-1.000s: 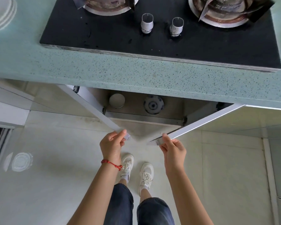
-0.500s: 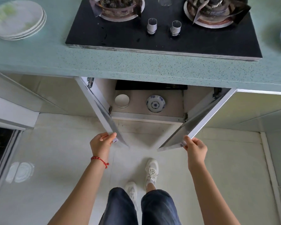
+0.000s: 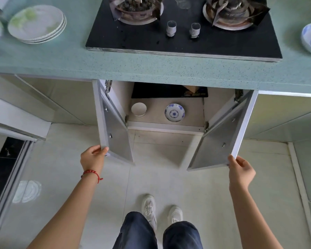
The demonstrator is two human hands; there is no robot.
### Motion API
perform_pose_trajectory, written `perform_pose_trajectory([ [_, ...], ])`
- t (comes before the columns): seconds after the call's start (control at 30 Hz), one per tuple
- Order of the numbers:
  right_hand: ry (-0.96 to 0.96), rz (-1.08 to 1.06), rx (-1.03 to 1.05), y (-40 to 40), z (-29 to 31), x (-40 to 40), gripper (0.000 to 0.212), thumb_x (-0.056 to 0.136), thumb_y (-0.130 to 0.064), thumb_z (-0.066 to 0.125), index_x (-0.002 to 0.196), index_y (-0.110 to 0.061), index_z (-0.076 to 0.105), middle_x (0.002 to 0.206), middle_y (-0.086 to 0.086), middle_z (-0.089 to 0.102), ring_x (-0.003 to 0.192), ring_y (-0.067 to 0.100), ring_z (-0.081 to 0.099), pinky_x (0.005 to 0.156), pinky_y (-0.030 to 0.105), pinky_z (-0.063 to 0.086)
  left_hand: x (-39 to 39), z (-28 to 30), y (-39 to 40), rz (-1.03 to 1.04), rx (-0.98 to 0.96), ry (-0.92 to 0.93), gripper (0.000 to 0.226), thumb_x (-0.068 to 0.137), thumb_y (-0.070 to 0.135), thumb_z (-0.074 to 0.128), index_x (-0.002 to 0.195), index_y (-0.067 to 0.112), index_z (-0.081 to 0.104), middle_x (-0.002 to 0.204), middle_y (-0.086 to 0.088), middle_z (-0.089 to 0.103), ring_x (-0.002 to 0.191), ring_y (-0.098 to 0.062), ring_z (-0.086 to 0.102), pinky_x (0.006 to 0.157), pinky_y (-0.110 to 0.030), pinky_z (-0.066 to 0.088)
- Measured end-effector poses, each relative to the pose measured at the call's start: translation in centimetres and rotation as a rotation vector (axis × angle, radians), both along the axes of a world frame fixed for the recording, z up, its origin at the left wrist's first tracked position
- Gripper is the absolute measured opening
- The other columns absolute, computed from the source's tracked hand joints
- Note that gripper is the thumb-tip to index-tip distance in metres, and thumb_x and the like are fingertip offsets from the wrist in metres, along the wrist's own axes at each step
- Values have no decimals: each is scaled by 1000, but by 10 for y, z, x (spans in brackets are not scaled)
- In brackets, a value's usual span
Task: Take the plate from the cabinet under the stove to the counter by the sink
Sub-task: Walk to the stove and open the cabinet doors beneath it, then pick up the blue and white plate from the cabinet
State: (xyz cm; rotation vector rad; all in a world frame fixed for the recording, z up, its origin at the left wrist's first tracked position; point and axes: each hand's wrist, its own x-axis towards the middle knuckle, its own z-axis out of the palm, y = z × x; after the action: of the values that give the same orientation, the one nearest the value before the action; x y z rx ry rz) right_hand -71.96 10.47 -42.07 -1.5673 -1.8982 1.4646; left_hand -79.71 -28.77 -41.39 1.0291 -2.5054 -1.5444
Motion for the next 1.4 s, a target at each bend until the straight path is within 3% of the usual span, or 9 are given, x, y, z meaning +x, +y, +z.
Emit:
perform_pose_trajectory([
  [0.1,-2,-43,5,11,2,12,18,75,-20,67,90,-9,66,80,9,63,73,21,56,74,32,43,3,2,-8,-8,-60,-3,12,73,11,70,84,6,68,77,-11,69,59,1,60,71,-25,45],
  [0.2,-12,-67,24,26,3,25,21,75,-23,66,91,-10,67,79,8,64,73,20,57,75,32,44,4,3,-10,-7,-100,12,15,75,9,69,88,2,67,82,-14,69,74,-20,60,78,-27,44],
  [0.33,-22,-116,15,44,6,40,17,72,-25,63,81,-11,66,59,3,52,52,8,43,59,21,39,6,5,-11,-17,-195,-6,18,77,10,67,92,0,67,91,-21,71,85,-28,62,83,-31,44],
  [0.43,-14,-157,5,52,8,45,16,70,-22,60,78,-10,65,48,-6,55,55,10,41,60,22,38,6,7,-11,-31,-260,-10,12,79,6,63,88,-2,66,89,-24,71,86,-33,62,79,-32,44],
  [0.53,-32,-143,43,45,13,47,11,74,-18,58,84,-19,62,77,1,61,72,19,47,75,30,39,11,11,-10,-142,-457,5,6,77,-4,58,80,-5,63,87,-29,68,83,-41,61,71,-39,46],
  [0.63,-61,-95,99,18,20,47,27,81,-13,60,107,-12,55,109,16,59,91,24,56,90,35,40,22,13,-2,-338,-606,134,28,67,-11,68,94,-10,62,98,-34,64,92,-47,61,77,-55,50],
  [0.7,-73,-23,103,-8,26,47,44,84,-13,60,125,-7,45,128,19,52,111,29,54,99,36,36,30,17,12,-496,-631,199,30,68,-8,70,96,-11,62,100,-34,65,92,-48,62,78,-58,51],
  [0.93,-135,530,232,-65,29,27,49,89,-21,54,133,-7,36,140,17,41,127,34,40,105,48,34,32,22,58,-903,-774,104,41,73,14,72,110,0,59,114,-21,65,107,-38,59,88,-57,46],
  [1.4,-349,964,359,-13,-43,-69,48,92,-31,45,134,-10,33,143,13,39,128,31,37,107,43,31,-53,-44,116,-1038,-808,3,50,80,25,64,121,1,50,127,-20,56,121,-37,49,101,-52,37],
])
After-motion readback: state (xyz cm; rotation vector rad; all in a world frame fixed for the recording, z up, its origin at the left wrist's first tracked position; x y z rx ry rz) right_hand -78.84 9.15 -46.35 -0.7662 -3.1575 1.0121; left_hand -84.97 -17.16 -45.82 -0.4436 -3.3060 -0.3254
